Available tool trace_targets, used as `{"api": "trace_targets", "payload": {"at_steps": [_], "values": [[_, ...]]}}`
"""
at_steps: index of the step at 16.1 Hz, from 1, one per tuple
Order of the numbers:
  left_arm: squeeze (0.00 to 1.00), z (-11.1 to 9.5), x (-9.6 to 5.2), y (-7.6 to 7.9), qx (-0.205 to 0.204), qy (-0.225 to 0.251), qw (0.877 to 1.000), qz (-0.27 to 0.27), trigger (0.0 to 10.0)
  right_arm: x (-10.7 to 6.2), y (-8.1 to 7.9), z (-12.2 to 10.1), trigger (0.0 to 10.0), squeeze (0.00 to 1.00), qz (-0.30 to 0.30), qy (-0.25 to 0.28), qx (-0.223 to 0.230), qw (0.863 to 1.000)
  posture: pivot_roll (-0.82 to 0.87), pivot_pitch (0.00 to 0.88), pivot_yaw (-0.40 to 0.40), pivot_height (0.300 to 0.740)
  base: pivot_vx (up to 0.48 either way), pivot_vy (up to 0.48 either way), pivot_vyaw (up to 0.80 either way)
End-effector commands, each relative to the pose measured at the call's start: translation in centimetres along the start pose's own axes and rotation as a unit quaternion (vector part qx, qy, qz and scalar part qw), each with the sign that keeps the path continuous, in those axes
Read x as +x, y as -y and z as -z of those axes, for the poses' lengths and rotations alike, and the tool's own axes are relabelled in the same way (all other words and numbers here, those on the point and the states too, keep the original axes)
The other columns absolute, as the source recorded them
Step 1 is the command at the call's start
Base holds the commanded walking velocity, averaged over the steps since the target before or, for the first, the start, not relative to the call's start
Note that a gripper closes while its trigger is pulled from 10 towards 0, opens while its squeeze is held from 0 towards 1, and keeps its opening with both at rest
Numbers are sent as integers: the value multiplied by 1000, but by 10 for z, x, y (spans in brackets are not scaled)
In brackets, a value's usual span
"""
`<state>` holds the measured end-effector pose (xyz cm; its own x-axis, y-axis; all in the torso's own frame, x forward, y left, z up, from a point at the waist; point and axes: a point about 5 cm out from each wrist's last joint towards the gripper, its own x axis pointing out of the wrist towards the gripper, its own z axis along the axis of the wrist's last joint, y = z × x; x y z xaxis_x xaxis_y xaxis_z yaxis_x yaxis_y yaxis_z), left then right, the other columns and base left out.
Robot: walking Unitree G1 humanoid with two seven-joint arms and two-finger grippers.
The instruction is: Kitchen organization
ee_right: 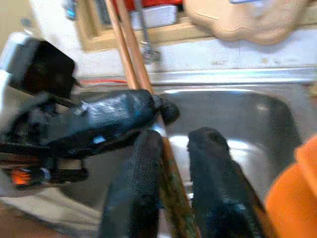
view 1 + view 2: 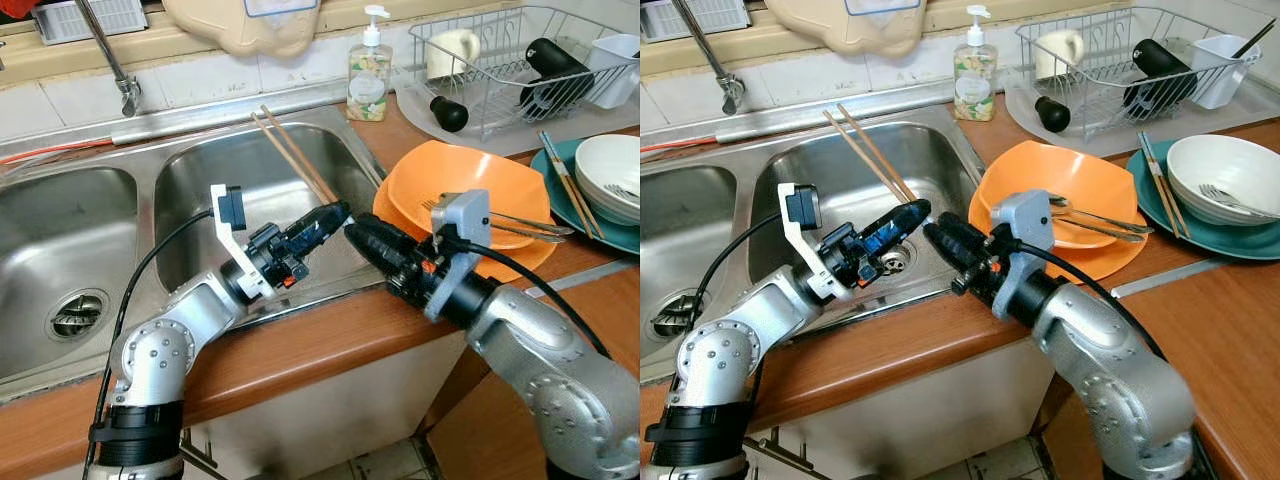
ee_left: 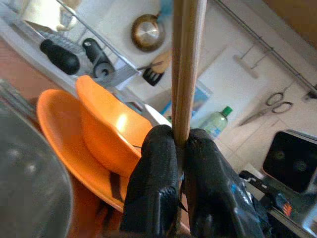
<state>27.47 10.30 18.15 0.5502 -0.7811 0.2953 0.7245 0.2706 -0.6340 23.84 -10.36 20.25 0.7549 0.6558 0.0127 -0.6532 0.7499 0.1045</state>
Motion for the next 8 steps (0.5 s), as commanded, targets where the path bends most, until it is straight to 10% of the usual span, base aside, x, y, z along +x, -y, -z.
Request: {"api": "trace_targets", "payload": {"at_steps": [1, 8], "values": [[0, -8, 0, -3, 18, 7, 1000, -19, 0, -1, 9, 3, 10000, 0, 34, -17, -2, 999, -172, 0, 100, 740, 0, 0, 0], [0, -38, 6, -33, 44, 46, 984, -166, 0, -7, 6, 5, 10000, 0, 9, -38, -16, 999, -169, 0, 88, 740, 0, 0, 0]]}}
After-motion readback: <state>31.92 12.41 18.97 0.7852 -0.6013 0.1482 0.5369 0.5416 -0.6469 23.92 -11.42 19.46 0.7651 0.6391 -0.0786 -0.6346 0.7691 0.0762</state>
